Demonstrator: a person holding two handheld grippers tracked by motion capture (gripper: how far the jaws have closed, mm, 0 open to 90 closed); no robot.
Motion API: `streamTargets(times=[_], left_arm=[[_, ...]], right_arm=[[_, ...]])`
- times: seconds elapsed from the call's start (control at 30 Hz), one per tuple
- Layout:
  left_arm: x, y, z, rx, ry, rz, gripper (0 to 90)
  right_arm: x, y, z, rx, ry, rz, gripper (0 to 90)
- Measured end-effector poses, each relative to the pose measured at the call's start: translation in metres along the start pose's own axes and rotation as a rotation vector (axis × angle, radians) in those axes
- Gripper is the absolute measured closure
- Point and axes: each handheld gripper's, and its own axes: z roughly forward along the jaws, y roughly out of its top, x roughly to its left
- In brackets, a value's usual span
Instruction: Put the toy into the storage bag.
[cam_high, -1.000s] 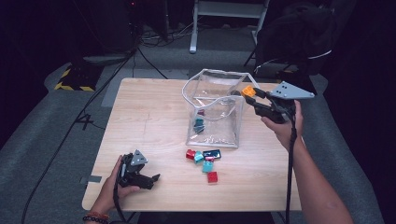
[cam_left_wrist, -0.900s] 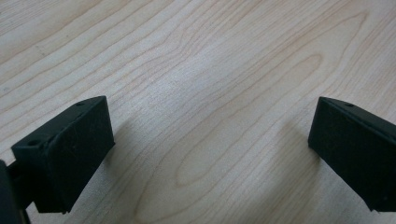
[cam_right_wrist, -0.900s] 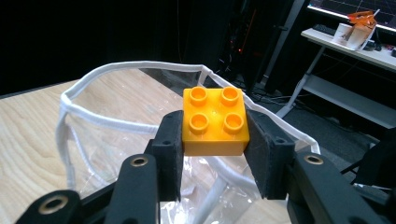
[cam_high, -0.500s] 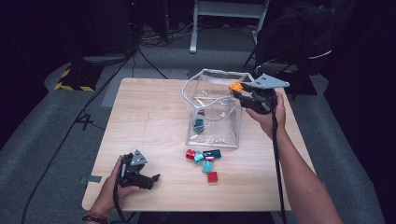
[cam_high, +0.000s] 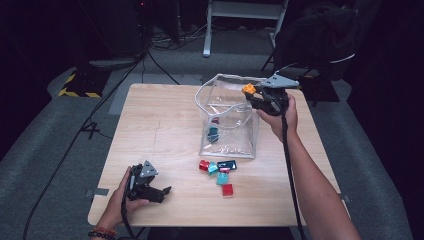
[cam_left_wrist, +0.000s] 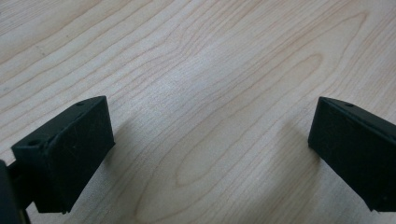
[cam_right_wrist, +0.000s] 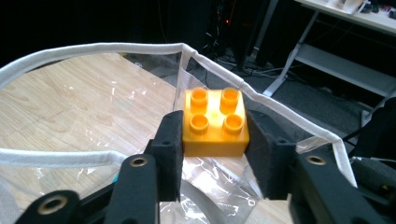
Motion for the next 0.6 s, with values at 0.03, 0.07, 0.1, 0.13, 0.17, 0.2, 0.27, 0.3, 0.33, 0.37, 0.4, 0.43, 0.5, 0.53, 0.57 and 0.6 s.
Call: streamTargets(times=[0.03,0.07,0.1,0.13,0.17,0.2,0.27,0.3,0.33,0.37,0.4,0.43,0.5,0.53,0.57,0.6], left_arm=[[0.0,0.0,0.0,0.0,0.0,0.0,0.4],[0.0,0.0,0.0,0.001,0.001,-0.001,0.4],[0.0,0.0,0.0,0.0,0.001,0.0,0.4],[0.0,0.0,0.0,0.0,0.001,0.0,0.4],[0.0,0.0,0.0,0.001,0.002,0.003,0.4],[0.0,0.0,0.0,0.001,0.004,0.004,0.4],[0.0,0.0,0.0,0.0,0.004,0.003,0.5],[0.0,0.0,0.0,0.001,0.004,0.003,0.5],[0.0,0.0,0.0,0.001,0.004,0.003,0.5],[0.0,0.0,0.0,0.0,0.004,0.003,0.5],[0.0,0.0,0.0,0.001,0.004,0.003,0.5],[0.0,0.0,0.0,0.001,0.004,0.003,0.5],[0.0,0.0,0.0,0.001,0.004,0.003,0.5],[0.0,0.0,0.0,0.001,0.004,0.003,0.5],[0.0,0.0,0.0,0.001,0.004,0.003,0.5],[0.0,0.0,0.0,0.001,0.004,0.003,0.5]], right_arm=[[0.0,0.001,0.001,0.009,-0.005,0.001,53.4],[0.001,0.001,0.002,0.015,-0.016,-0.004,53.5],[0.002,0.001,0.001,0.017,-0.011,-0.002,53.9],[0.002,0.002,0.0,0.013,-0.008,-0.002,54.2],[0.003,0.002,-0.001,0.011,-0.009,-0.006,54.8],[0.003,0.002,-0.003,0.009,-0.005,-0.01,55.4],[0.004,0.002,-0.007,0.001,0.002,-0.014,55.3],[0.004,0.001,-0.01,-0.006,0.009,-0.011,55.3],[0.004,0.0,-0.012,-0.01,0.015,-0.006,55.3],[0.004,0.0,-0.015,-0.016,0.022,-0.006,55.3],[0.004,-0.001,-0.019,-0.024,0.025,-0.008,55.3],[0.005,-0.002,-0.022,-0.029,0.033,-0.008,55.3],[0.006,-0.004,-0.027,-0.038,0.04,-0.01,54.8],[0.007,-0.006,-0.032,-0.047,0.045,-0.01,54.7],[0.007,-0.007,-0.035,-0.052,0.053,-0.01,54.4],[0.009,-0.009,-0.039,-0.061,0.063,-0.014,54.3]])
